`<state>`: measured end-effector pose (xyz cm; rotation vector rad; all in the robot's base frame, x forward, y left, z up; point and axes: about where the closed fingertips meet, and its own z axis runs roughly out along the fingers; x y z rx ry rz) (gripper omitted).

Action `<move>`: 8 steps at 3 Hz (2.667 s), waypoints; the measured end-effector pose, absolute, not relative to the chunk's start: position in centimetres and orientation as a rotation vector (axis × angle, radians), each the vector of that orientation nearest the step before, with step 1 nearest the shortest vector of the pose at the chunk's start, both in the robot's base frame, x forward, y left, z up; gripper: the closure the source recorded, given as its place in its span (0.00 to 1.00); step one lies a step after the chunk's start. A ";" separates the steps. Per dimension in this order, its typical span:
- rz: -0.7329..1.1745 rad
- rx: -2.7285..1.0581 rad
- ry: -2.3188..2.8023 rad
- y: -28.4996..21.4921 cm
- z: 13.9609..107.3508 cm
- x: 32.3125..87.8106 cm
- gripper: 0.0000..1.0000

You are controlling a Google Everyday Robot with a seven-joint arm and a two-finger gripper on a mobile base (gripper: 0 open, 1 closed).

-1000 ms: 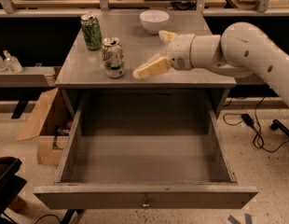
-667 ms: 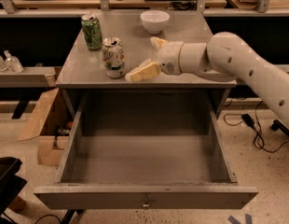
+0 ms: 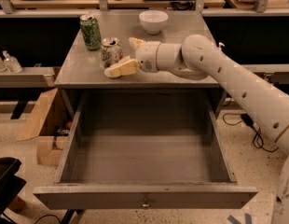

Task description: Place 7up can into top drawer

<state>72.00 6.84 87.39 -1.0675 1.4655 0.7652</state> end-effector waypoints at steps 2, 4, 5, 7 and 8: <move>0.873 -1.071 1.363 11.4 89.7 71.8 0.45; 0.883 -1.076 1.357 12.0 89.8 71.6 0.92; 0.890 -1.136 1.322 13.6 91.3 69.8 1.00; 0.776 -1.169 1.343 13.8 93.2 62.5 1.00; 0.720 -1.102 1.417 10.7 89.7 58.3 1.00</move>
Offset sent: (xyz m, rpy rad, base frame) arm -0.0044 0.0611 0.0382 0.1430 -0.0260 0.1260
